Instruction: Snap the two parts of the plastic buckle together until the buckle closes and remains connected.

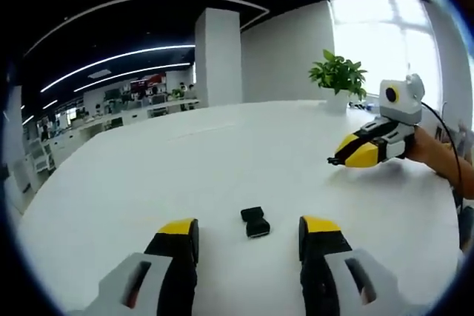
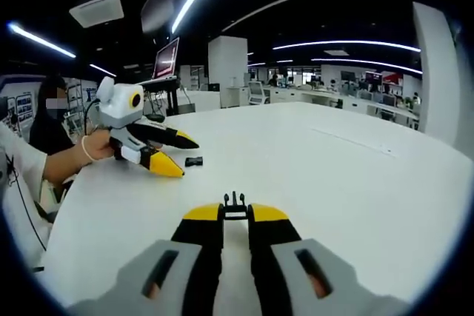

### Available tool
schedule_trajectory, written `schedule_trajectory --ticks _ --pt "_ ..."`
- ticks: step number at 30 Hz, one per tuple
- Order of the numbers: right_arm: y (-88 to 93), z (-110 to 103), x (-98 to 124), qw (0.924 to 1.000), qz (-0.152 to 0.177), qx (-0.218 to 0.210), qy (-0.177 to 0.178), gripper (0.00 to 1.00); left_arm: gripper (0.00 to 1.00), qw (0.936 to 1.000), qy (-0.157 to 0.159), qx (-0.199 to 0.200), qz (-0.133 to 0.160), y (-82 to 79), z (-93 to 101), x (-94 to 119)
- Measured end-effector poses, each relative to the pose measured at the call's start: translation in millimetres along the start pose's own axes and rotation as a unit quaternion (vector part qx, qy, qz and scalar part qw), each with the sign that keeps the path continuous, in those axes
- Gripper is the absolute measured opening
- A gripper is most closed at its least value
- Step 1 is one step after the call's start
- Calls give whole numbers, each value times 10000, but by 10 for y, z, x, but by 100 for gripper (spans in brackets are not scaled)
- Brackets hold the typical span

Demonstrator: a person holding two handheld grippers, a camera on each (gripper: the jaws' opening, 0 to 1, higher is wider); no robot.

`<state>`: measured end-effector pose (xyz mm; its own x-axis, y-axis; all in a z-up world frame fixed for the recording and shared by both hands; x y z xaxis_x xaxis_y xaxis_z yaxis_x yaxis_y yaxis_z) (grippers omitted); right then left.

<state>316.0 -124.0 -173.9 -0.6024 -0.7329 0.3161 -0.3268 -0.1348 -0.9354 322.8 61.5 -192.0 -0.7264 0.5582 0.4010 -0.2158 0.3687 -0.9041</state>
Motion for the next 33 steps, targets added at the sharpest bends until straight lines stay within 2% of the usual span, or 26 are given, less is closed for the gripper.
schedule_trajectory --ticks 8,11,21,33 --pt "6 1 1 10000 -27 -12 1 12 43 10000 46 -14 -43 5 -5 -6" --pt "16 3 -4 10000 -61 -25 -7 12 38 9998 185 -5 -55 4 16 -16" --pt "26 -29 -5 10000 -87 -15 -35 12 25 9993 364 85 -47 -3 41 -14" --pt "15 -39 -1 10000 -81 4 -47 12 15 9992 383 6 -61 -6 15 -16"
Point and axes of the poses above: the point that each gripper's makers call its tool centre point, and the gripper's own axes: x roughly backward along the fingers, z roughly to its right, y roughly out of its underside, the point moved 3 cm from there along x, roughly backward along the fingers, and after that the axes turned 11 degrees about -x, right-handed, at the moved point
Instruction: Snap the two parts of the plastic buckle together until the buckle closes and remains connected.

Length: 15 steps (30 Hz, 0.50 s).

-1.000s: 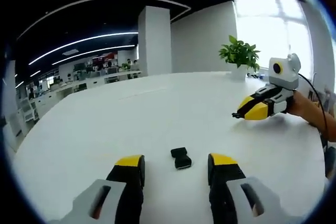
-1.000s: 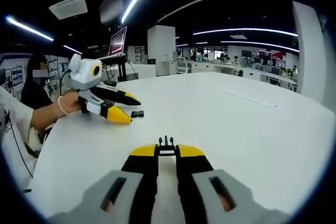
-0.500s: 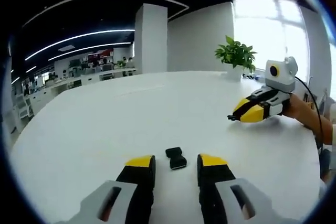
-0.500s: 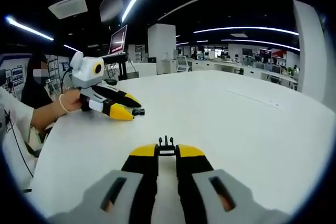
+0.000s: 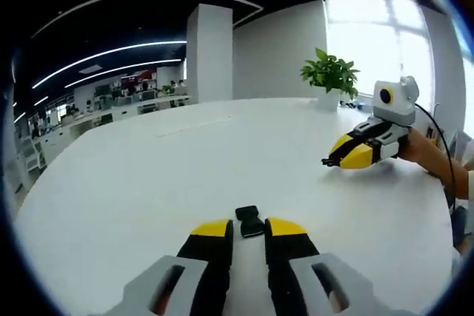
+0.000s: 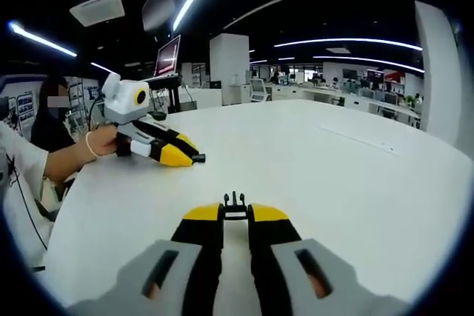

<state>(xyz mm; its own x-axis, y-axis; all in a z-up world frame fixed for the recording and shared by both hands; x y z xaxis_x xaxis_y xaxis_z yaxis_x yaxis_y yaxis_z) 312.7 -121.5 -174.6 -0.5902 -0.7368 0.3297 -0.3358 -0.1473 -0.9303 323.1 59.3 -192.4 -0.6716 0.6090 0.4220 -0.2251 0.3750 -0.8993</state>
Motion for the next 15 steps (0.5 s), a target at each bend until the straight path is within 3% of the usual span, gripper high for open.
schedule_trajectory --ticks 9,15 --pt "-5 -6 7 10000 12 13 -24 12 12 9999 23 -111 2 1 -3 10" --pt "4 -13 -5 10000 -11 30 -77 12 12 9996 201 -178 102 -27 46 7"
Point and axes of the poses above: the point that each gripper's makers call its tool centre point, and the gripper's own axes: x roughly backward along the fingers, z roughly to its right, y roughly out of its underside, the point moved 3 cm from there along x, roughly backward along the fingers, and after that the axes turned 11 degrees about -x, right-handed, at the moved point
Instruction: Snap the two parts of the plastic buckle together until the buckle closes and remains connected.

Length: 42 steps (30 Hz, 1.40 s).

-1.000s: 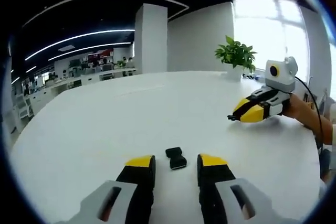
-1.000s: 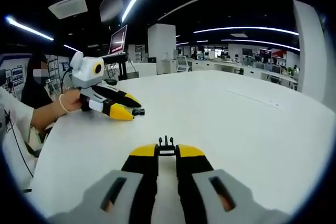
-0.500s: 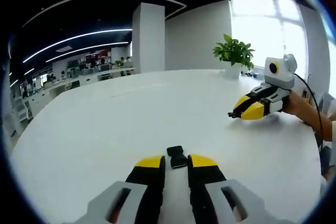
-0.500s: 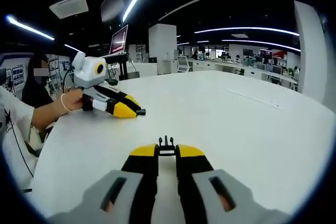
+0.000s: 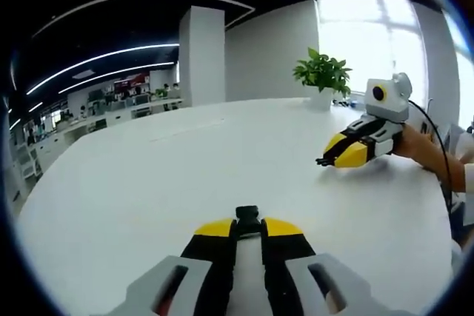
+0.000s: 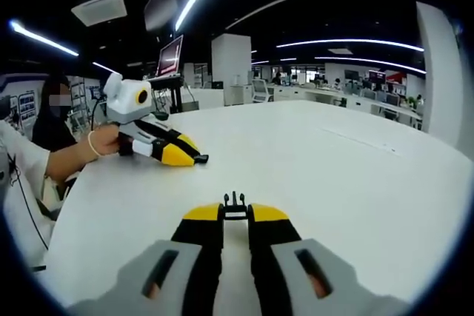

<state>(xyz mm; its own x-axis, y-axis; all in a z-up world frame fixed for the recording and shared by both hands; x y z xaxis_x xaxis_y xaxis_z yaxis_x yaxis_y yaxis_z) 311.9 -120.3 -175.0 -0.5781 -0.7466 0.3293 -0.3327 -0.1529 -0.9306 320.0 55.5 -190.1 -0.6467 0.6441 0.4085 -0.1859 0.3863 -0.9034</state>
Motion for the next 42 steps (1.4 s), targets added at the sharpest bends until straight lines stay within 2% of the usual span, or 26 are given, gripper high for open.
schedule_trajectory --ticks 4,6,7,10,12,13,17,22,27,35,38,40,42 --pt "14 -28 -21 10000 -37 4 -83 12 12 9997 234 -58 78 -42 59 -17" --pt "15 -49 -31 9999 -47 68 -139 12 12 9980 497 -318 221 -104 108 -36" --pt "11 -63 -32 9998 -35 95 -169 12 12 9985 448 -249 186 -105 103 -29" --pt "7 -87 -37 9996 -41 152 -226 12 12 9972 597 -367 269 -162 126 -38" --pt "13 -96 -41 9995 -58 173 -250 12 12 9949 819 -419 408 -199 175 -44" --pt "19 -102 -43 9995 -68 175 -264 12 12 9951 845 -346 383 -193 171 -44" --pt "22 -159 -58 9990 -47 126 -429 12 12 9924 1022 -592 360 -179 227 -51" --pt "0 -187 -81 9985 -69 193 -507 12 12 9904 1162 -634 405 -214 265 -48" --pt "-50 -213 -86 9982 -88 319 -505 12 12 9853 1434 -774 518 -282 289 -59" --pt "-191 -180 -105 9982 13 409 -445 12 12 9773 1663 -1245 409 -299 284 -110" --pt "-224 -177 -142 9981 56 412 -463 12 12 9747 1778 -1280 437 -317 283 -103" --pt "-232 -181 -172 9980 54 411 -474 12 12 9680 2088 -1245 629 -363 328 -90" --pt "-243 -174 -201 9981 38 412 -467 12 12 9673 2135 -1237 583 -357 309 -93"
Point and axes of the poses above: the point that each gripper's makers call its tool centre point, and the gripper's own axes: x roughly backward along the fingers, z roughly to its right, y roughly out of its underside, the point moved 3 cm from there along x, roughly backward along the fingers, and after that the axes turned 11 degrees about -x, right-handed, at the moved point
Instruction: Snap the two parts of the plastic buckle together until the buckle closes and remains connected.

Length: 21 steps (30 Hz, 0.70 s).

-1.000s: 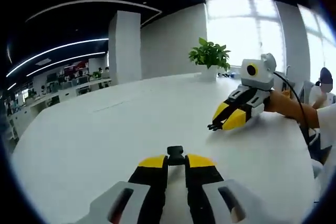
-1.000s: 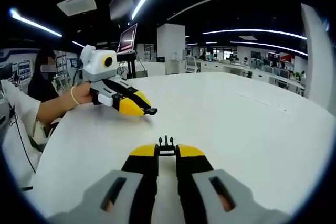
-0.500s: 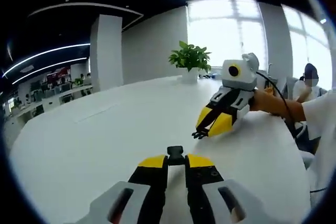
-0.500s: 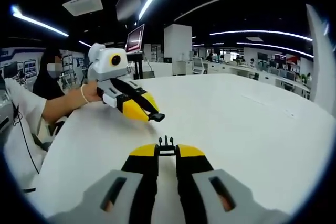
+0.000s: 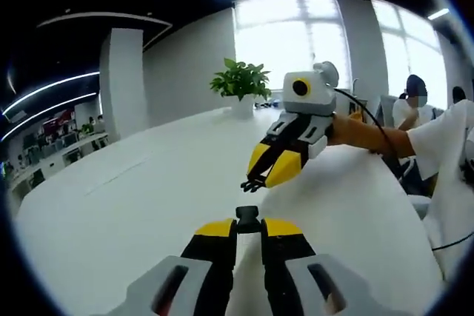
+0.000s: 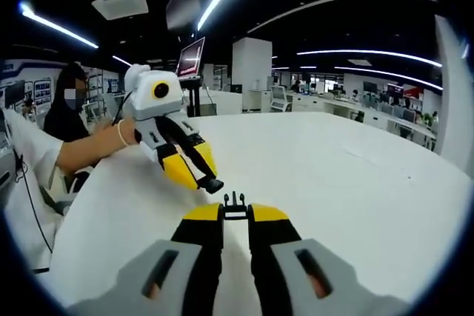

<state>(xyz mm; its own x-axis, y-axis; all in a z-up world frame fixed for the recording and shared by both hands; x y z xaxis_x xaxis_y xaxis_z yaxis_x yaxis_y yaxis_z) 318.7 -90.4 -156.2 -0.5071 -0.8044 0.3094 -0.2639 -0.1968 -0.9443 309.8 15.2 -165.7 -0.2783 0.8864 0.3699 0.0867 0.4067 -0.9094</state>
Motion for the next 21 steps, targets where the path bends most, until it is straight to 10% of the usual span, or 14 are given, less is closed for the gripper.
schedule_trajectory --ticks 21 --pt "59 -217 -41 9977 10 178 -655 12 12 9963 742 -158 412 -82 253 108"
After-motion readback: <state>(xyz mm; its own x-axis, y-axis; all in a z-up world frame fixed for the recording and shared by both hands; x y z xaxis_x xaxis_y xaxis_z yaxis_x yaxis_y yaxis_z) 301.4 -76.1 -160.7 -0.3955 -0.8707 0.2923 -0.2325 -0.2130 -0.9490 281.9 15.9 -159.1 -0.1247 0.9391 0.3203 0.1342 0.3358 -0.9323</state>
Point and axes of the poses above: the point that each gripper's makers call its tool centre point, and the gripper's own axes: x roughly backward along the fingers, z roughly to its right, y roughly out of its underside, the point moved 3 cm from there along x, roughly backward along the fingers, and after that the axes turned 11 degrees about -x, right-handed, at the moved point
